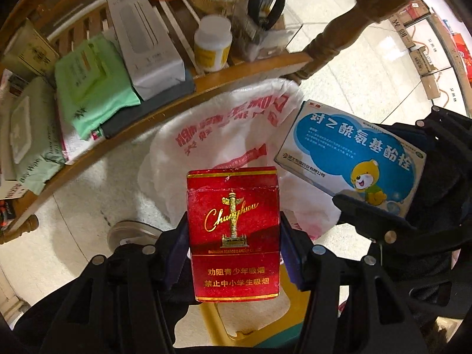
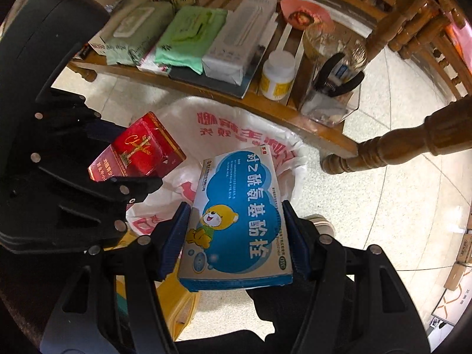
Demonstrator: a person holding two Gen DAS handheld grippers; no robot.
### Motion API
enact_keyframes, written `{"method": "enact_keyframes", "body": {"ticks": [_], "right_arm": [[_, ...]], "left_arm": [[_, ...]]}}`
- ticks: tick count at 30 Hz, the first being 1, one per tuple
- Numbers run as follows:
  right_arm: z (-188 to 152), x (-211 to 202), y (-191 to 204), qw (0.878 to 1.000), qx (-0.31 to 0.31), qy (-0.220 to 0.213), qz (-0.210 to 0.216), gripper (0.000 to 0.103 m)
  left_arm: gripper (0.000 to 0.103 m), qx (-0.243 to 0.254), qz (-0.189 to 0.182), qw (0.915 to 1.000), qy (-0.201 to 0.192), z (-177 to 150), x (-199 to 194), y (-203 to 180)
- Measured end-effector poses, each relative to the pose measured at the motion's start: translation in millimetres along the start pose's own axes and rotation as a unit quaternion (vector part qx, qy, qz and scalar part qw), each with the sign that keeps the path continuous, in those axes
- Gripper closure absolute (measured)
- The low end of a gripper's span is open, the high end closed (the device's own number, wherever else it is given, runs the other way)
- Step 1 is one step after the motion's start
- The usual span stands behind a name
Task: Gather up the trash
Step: 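Carry the red pack and blue box with both tools over the trash bag, then open both tools to drop the pack and box into the bag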
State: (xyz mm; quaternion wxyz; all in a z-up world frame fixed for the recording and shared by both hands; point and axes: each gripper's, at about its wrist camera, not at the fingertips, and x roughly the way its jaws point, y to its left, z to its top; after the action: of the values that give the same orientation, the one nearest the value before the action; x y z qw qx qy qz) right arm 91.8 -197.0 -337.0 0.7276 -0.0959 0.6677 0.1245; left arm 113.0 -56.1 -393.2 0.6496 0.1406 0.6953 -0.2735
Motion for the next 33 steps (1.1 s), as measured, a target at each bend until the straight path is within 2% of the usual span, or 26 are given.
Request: {"method": "enact_keyframes", "body": {"ticks": [5,9,15,33], "right_arm": [[4,26,-8,1.0,0.009,0.021,0.002,0.042],[7,44,-13,0.999,0.014,0.038,0.005,0.042],[8,66,-12,0.998,0.013,0.061,0.01,0.042],[5,78,-9,0.997,0.016,0.073,0.015,0.042]], "left_arm": [[0.048,-0.011,-0.001,0.9997,0.022,12,27,7],[0.048,-0.032,-0.016,0.9987,0.037,19,46,18],[0.048,-0.045,-0.014,0.9975,0.053,22,64,24],[0.048,-0.041,0.0,0.9968,0.069,24,74,17]]}}
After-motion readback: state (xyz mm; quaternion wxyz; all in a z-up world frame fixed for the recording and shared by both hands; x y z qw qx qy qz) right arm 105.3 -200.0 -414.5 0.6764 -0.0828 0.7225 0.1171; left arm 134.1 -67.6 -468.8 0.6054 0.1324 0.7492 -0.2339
